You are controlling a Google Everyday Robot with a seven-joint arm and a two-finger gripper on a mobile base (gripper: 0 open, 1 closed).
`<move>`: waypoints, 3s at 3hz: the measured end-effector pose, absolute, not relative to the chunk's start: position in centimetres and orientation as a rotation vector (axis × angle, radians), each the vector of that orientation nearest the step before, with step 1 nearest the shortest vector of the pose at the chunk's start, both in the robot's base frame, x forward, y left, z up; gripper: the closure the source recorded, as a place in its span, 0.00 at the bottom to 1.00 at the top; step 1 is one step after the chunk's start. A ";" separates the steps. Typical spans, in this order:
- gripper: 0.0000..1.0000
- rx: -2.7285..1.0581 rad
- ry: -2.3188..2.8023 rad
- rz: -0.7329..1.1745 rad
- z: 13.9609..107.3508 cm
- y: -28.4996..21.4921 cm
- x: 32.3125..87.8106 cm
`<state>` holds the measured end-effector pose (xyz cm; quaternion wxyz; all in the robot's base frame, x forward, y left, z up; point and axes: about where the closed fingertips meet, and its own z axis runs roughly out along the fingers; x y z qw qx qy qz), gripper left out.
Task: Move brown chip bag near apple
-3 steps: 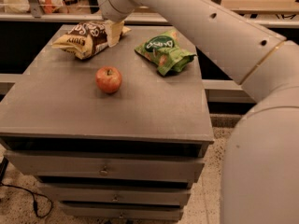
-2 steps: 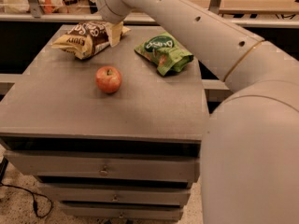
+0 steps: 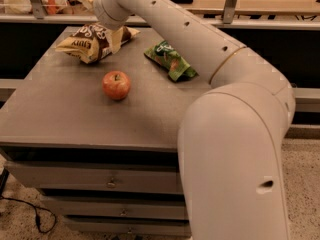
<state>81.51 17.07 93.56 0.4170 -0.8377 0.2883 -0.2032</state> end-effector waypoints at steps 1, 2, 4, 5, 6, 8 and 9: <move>0.00 -2.143 0.701 -0.470 92.0 18.2 82.1; 0.18 -2.169 0.695 -0.429 90.9 18.7 82.3; 0.64 -2.230 0.685 -0.419 89.9 18.3 82.5; 0.88 -2.249 0.704 -0.438 90.0 17.3 82.8; 1.00 -2.249 0.765 -0.464 91.4 15.4 82.5; 1.00 -2.221 0.920 -0.445 94.8 13.6 78.0; 1.00 -2.199 1.037 -0.411 94.9 13.5 74.4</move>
Offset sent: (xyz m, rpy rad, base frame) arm 0.0138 0.0158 -0.0302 -0.0374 0.0930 0.0733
